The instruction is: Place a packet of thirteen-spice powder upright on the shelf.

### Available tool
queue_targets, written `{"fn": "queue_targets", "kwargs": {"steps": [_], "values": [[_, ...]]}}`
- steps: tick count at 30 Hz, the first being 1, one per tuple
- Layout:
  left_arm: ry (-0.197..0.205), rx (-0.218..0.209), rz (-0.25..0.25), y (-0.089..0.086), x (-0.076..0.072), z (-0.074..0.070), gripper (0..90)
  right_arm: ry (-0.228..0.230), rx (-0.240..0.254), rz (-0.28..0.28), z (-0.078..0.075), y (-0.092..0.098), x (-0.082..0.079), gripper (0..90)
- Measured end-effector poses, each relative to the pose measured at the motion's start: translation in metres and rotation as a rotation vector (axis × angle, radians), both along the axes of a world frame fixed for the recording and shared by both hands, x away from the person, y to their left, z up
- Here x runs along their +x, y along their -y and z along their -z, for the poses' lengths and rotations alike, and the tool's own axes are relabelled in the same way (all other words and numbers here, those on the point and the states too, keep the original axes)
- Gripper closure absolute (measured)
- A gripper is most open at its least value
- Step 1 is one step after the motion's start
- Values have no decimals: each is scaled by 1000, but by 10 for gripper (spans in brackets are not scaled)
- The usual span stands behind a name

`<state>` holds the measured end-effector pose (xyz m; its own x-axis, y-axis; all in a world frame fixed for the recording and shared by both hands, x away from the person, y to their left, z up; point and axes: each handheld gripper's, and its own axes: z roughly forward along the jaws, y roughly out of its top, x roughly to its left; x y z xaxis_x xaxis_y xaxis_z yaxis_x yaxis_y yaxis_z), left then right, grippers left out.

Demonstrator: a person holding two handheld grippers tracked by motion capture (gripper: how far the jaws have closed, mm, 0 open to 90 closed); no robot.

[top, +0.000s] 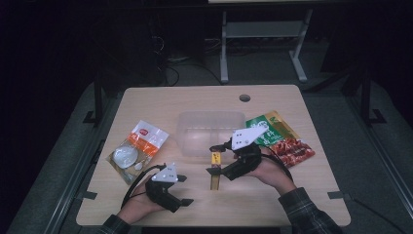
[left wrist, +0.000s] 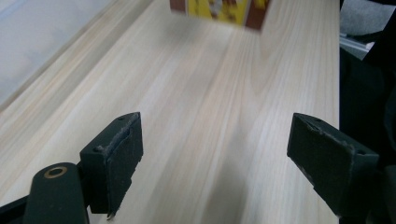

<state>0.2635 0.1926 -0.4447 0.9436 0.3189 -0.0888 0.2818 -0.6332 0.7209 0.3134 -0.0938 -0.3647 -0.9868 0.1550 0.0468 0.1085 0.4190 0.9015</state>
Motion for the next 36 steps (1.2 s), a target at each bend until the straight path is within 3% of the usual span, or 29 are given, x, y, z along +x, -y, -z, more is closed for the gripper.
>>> {"fn": "queue_targets", "kwargs": {"steps": [6,9,24,36], "values": [[-6,-14,-18,-3,1,4,179,20,3,14,-8,6,9,306],[5,3,-1,-2,2,5,178,21,13,8,-13,6,14,306],[3,0,7,0,3,6,179,50,-28,-21,-36,0,50,306],[-11,-4,-6,-2,4,7,179,65,-34,-38,-44,-4,92,306]]}}
